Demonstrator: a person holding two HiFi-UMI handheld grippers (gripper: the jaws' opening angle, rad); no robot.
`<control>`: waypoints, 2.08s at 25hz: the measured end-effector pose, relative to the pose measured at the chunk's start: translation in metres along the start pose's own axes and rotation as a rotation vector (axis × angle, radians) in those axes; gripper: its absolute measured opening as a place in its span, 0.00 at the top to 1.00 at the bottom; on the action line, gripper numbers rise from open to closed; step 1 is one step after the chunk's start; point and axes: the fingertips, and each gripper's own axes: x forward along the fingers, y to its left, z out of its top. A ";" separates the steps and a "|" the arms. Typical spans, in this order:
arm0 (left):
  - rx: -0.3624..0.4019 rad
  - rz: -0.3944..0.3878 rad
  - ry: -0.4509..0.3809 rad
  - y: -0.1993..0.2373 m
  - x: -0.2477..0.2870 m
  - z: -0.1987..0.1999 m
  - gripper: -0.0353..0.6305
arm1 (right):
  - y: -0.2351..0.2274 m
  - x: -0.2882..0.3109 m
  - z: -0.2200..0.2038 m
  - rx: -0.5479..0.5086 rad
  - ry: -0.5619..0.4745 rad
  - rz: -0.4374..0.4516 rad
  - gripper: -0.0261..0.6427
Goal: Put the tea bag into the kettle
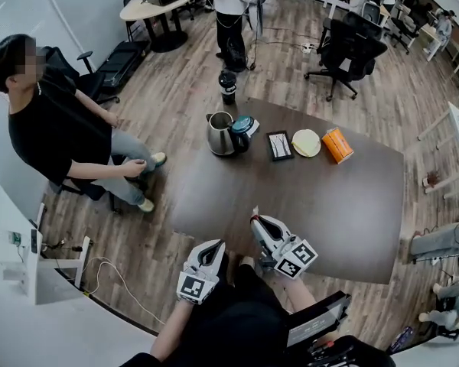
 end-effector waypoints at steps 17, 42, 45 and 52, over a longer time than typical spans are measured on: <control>0.013 -0.075 -0.096 0.090 0.034 0.029 0.94 | -0.028 0.058 -0.003 -0.052 0.050 -0.107 0.91; 0.042 -0.059 -0.129 0.242 0.021 0.022 0.94 | -0.067 0.216 0.006 -0.235 0.124 -0.092 0.91; 0.024 -0.079 -0.113 0.250 0.020 0.015 0.94 | -0.079 0.232 0.010 -0.246 0.111 -0.125 0.91; -0.011 -0.109 -0.100 0.260 0.034 0.013 0.94 | -0.105 0.262 0.027 -0.329 0.161 -0.177 0.91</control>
